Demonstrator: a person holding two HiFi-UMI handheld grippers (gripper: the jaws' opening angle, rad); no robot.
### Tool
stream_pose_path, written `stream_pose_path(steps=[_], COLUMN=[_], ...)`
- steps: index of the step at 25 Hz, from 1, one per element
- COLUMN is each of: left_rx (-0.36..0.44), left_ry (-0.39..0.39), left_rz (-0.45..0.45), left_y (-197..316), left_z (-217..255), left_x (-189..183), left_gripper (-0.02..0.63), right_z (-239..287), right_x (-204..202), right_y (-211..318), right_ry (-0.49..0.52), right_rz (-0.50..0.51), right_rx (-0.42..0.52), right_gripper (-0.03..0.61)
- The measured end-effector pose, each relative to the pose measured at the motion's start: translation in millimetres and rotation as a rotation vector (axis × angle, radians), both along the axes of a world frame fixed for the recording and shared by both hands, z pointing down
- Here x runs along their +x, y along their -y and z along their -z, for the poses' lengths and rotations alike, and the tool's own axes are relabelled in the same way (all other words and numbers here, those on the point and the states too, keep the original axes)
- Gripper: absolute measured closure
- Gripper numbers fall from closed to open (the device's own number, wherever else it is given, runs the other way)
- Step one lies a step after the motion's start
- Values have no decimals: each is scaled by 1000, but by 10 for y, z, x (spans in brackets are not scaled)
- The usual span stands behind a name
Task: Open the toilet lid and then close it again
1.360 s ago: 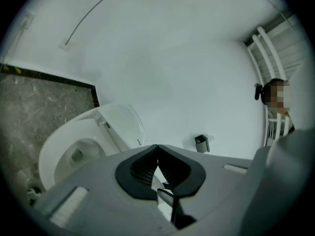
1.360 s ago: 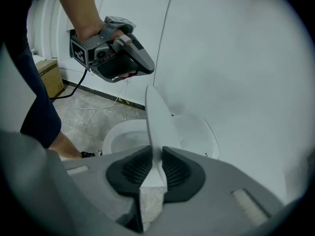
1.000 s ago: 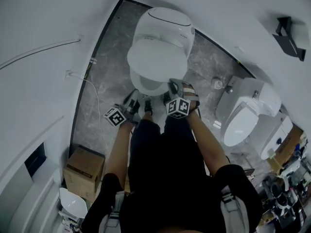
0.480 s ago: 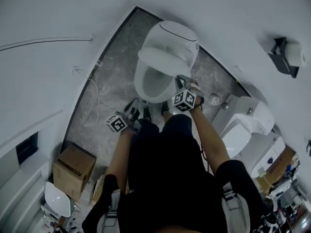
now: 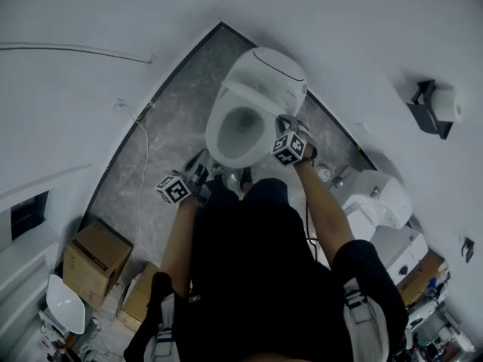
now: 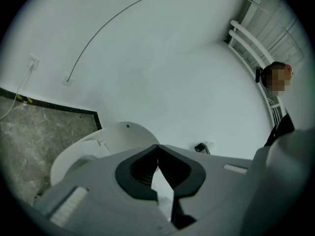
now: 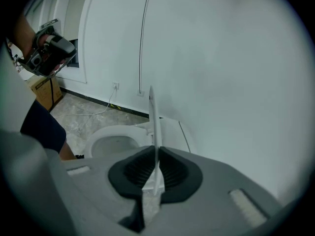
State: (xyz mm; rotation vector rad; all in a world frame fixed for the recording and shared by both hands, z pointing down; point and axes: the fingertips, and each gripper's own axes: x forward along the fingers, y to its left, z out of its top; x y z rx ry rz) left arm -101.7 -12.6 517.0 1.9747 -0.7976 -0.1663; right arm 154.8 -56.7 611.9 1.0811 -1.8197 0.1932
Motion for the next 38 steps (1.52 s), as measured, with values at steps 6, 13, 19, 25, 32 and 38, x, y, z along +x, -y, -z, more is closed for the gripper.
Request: stream_pose_path(steps=[6, 13, 19, 25, 32, 38], left_rx=[43, 66, 78, 67, 55, 45], left_ry=[94, 121, 123, 126, 142, 160], left_rz=[1, 32, 82, 87, 88, 90], left_y=[-31, 61, 138, 185, 200, 159], left_z=[65, 160, 142, 111, 115, 90], left_x=[-11, -118, -158, -95, -97, -150], left_gripper=[603, 603, 603, 603, 603, 603], right_z=[64, 107, 128, 130, 100, 61], right_x=[197, 441, 667, 864, 1053, 1217], right_y=[164, 418, 656, 853, 1042, 1189], right_ry=[13, 23, 48, 71, 104, 110], right_rz=[-35, -66, -86, -117, -149, -179], right_rx=[4, -9, -55, -68, -81, -95], right_gripper=[554, 554, 554, 554, 552, 549])
